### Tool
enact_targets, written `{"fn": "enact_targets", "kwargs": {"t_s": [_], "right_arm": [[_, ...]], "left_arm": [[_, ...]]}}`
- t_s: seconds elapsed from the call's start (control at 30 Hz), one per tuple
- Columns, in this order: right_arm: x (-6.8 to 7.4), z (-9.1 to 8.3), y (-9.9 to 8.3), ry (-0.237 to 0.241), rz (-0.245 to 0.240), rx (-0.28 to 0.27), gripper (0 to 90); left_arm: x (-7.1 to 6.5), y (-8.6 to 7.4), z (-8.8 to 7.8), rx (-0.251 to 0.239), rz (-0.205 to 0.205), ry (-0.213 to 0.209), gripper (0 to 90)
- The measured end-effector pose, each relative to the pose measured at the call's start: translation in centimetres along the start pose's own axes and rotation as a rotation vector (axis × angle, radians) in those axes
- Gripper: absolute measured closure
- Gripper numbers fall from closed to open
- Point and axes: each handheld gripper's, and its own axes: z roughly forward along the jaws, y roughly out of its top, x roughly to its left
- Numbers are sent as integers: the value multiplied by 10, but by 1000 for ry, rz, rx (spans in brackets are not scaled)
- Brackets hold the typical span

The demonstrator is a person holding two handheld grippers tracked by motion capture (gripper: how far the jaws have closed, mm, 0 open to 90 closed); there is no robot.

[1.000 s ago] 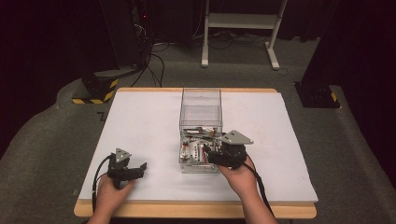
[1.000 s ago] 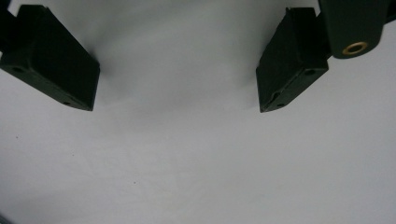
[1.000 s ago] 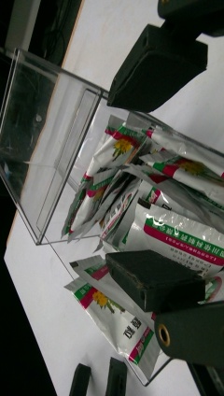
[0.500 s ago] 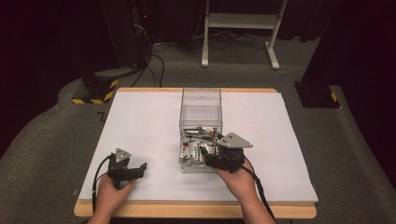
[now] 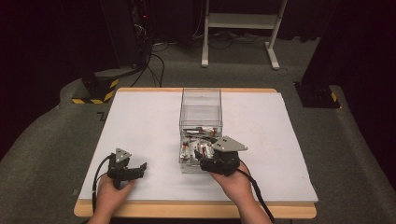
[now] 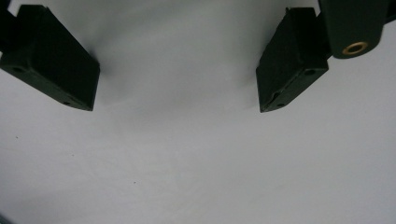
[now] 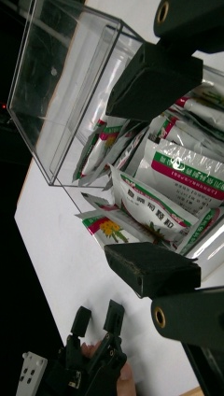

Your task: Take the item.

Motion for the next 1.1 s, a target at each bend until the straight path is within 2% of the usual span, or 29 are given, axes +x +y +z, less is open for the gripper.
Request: {"fn": "enact_targets", "kwargs": {"t_s": [0.53, 0.93, 1.1], "right_arm": [[7, 9, -6, 30, 0, 41, 349], [8, 14, -11, 42, 26, 77, 474], [7, 17, -13, 44, 57, 101, 544]], "left_arm": [[0, 0, 0, 0, 2, 1, 136], [0, 0, 0, 1, 2, 0, 137], [0, 0, 0, 0, 0, -1, 137]]}}
